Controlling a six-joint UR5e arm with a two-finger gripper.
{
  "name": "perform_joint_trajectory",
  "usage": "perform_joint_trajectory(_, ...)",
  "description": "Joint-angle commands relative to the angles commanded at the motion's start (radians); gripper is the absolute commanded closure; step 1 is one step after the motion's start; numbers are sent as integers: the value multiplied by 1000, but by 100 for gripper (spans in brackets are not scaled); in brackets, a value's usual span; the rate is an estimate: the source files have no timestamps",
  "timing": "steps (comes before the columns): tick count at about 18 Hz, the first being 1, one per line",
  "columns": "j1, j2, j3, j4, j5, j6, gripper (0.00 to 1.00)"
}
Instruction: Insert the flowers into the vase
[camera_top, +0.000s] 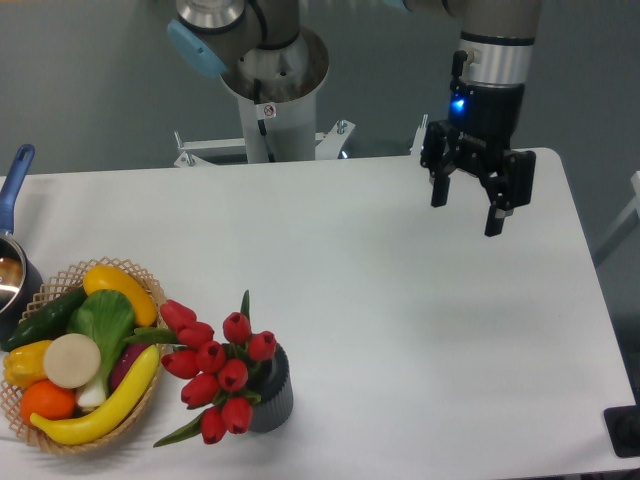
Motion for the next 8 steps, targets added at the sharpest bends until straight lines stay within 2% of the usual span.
perform_joint_trajectory(8,35,-8,-2,11,-2,6,0)
